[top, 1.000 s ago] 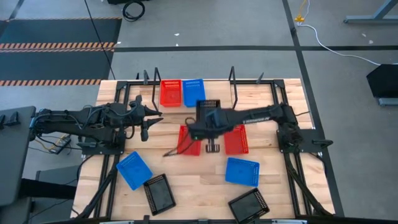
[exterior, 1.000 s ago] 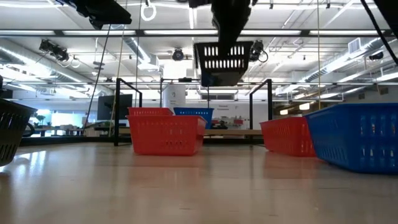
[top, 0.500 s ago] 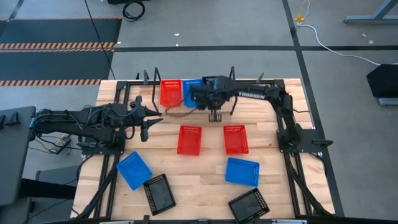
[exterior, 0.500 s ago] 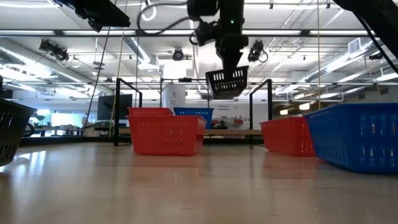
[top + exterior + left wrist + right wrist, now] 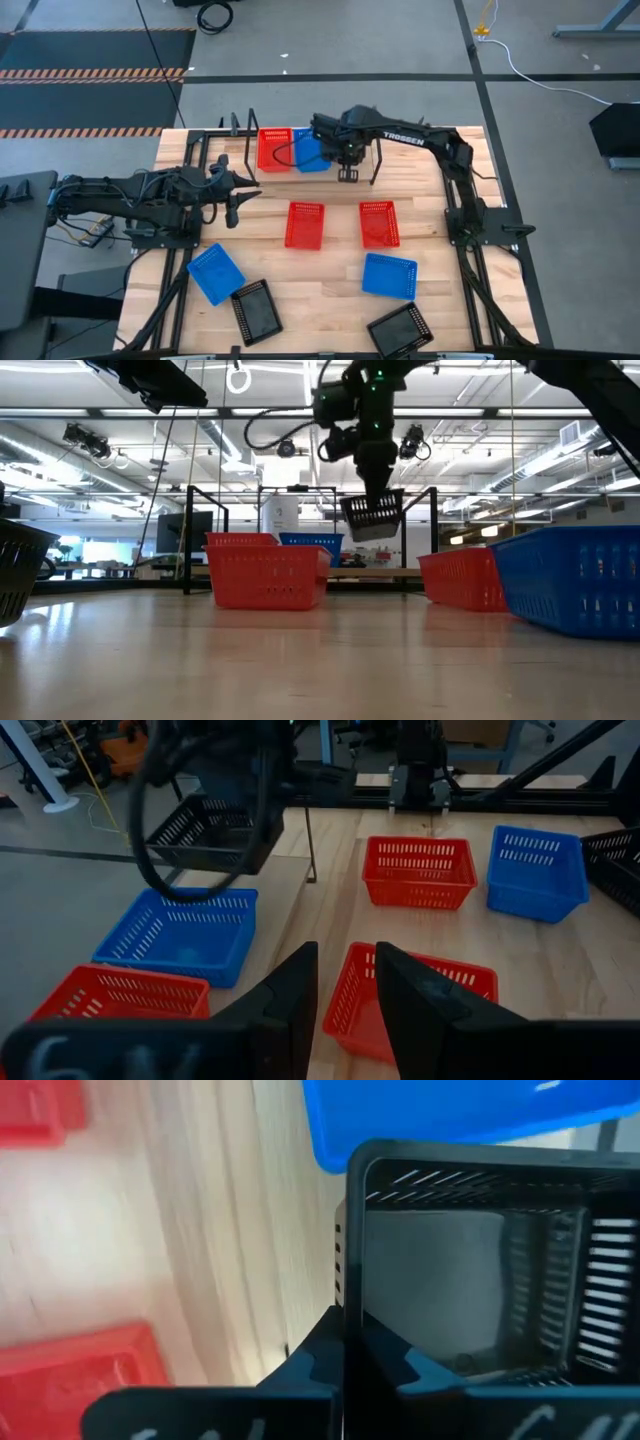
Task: Stack baskets on shelf by color
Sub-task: Put the top black bin on the shelf
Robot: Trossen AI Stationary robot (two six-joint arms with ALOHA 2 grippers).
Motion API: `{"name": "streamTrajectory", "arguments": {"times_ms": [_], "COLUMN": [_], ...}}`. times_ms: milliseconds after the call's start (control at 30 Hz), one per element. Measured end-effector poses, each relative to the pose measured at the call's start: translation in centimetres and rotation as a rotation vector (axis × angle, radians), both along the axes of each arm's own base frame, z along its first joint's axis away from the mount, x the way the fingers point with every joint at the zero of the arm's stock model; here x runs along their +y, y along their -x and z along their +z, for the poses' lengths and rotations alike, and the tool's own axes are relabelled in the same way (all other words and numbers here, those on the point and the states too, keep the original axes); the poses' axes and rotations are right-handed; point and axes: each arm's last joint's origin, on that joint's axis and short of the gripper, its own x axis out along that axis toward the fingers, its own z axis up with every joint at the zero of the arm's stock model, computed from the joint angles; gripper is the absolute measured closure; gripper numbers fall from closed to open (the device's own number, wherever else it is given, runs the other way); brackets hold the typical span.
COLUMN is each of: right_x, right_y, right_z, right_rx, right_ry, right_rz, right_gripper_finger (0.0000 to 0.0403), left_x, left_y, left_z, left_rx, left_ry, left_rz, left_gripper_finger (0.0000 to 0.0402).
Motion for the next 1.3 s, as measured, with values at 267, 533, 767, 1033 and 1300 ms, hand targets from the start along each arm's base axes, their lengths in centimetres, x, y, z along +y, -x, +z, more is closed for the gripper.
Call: {"name": "streamTrajectory", "arguments": {"times_ms": [267, 533, 767, 1033, 1300], "right_x": [-0.8, -0.6, -0.7, -0.9, -0.5], "right_y": [1.0, 1.3, 1.2, 0.7, 0.8], "right_z": [-4.3, -7.4, -7.3, -7.2, -7.2], "right_rx": [0.089, 0.112, 0.101, 0.056, 0.063], "right_ry": [-0.051, -0.053, -0.042, -0.021, -0.037], "right_rz": [-0.027, -0.012, 0.022, 0.035, 0.008], "right_gripper_finger": [0.0395, 0.0379, 0.0393, 0.0383, 0.038], "left_x": [0.0, 0.0, 0.0, 0.0, 0.0], "left_y": [0.0, 0.0, 0.0, 0.0, 0.0], "left_z": [-0.1, 0.0, 0.0, 0.0, 0.0], "left_rx": [0.005, 0.004, -0.004, -0.004, 0.0], "left_ry": [0.003, 0.003, -0.001, -0.002, -0.019], "left_rz": [0.001, 0.001, 0.0, 0.0, -0.006], "left_gripper_finger": [0.0292, 0.0292, 0.0292, 0.0292, 0.0292]}}
